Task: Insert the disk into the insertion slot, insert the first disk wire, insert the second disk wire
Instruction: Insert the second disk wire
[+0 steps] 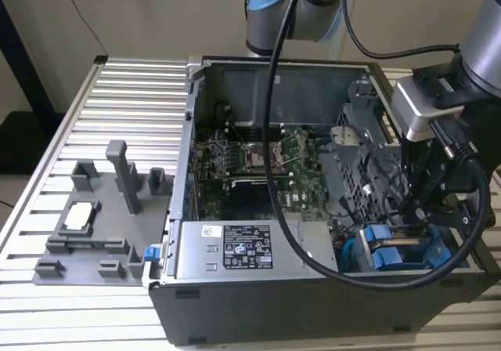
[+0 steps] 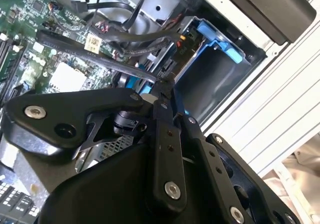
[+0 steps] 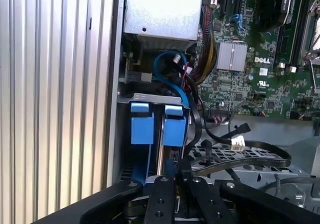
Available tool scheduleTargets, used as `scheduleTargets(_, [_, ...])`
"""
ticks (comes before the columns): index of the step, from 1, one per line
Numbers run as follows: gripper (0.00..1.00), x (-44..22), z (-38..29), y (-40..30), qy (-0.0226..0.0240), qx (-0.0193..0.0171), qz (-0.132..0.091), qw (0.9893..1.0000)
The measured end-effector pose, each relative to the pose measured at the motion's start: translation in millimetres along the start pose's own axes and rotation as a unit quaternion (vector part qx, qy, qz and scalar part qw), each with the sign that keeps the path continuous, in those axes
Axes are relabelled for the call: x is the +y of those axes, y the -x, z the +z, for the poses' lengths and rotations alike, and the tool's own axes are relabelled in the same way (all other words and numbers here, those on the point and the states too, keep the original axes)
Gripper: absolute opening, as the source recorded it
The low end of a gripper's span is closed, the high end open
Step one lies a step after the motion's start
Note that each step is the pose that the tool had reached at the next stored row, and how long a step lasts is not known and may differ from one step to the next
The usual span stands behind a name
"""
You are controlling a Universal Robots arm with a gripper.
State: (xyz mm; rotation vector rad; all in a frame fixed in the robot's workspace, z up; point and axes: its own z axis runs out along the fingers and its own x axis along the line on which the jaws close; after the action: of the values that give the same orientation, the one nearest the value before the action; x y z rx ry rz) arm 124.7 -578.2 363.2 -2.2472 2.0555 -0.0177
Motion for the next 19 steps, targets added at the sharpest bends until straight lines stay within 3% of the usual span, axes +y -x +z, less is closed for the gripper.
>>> scheduleTargets(8, [0.16,-0.4,0.6,-0.5,-0.0001,0.0005,0.000,1.0000])
scheduleTargets(15, [0.16,0.2,8.7,-0.9,-0.0045,0.0030,0.029,0.9996])
scheduleTargets(19, [0.16,0.4,11.3,-1.0,-0.0069,-0.0025,0.031,0.9995])
